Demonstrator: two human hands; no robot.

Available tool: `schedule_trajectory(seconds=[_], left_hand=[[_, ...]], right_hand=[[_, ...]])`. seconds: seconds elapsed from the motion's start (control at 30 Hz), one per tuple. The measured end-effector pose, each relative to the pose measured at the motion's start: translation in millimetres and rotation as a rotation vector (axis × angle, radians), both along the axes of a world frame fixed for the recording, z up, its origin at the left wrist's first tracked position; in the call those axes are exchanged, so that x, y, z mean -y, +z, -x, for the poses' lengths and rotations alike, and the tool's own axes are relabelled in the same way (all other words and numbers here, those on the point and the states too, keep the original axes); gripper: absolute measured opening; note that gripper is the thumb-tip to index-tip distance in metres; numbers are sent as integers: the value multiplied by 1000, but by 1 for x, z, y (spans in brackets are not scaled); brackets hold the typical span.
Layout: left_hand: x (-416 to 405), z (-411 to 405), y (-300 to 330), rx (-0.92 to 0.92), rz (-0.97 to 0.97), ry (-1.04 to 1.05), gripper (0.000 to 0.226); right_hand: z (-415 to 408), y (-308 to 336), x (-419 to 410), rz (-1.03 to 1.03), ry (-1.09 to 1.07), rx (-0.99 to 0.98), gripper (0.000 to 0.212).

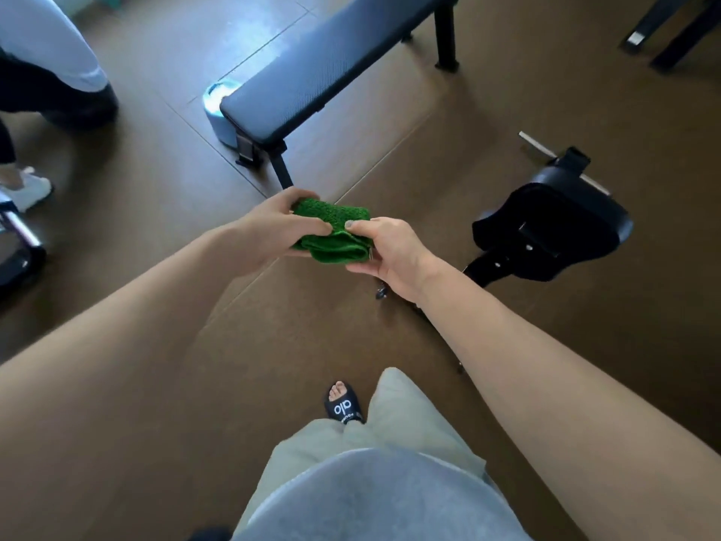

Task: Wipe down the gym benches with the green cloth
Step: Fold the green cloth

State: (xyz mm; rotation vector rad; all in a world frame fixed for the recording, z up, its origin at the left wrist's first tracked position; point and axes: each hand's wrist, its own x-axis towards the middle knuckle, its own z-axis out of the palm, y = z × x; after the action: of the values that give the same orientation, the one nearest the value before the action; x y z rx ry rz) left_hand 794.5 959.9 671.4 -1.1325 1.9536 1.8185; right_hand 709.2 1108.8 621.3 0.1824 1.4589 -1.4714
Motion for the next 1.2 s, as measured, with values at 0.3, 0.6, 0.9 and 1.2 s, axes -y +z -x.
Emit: schedule_trajectory(seconds=[0.3,0.6,0.9,1.2], left_hand=[[158,96,-20,29,68,-37,56],[308,173,-18,91,55,7,51],[475,228,-46,78,47,-43,52],[661,254,-54,116,12,-199,48]], right_hand=[[93,-10,156,1,-35,39,14],[169,-3,309,-6,-41,78,22],[207,-30,465,-26,-136,69,36],[206,-38,642,-87,-290,59,33]])
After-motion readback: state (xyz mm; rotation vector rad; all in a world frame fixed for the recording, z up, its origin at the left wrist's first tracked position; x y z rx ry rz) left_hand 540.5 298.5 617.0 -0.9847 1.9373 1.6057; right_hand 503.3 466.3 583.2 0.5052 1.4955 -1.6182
